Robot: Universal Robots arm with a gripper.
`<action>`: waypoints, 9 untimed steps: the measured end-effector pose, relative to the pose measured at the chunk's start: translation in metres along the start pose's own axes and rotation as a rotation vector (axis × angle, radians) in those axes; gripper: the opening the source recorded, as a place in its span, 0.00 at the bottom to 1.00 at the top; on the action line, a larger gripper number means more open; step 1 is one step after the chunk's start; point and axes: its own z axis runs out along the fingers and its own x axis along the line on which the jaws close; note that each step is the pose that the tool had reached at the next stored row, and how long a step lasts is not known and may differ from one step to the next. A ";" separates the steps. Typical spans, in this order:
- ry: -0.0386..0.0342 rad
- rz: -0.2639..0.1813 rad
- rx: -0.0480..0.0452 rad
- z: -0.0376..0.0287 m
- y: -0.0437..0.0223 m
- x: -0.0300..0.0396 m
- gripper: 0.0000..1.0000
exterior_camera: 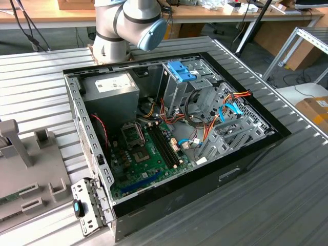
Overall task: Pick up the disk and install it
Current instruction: 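Pick up the disk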
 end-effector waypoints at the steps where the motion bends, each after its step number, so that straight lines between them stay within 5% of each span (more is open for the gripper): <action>1: 0.0016 -0.038 -0.0009 0.0002 0.0000 0.0000 0.36; 6: 0.0027 -0.063 -0.0016 0.0001 -0.0008 0.0000 0.36; 9: 0.0027 -0.063 -0.0016 0.0000 -0.0066 0.0005 0.36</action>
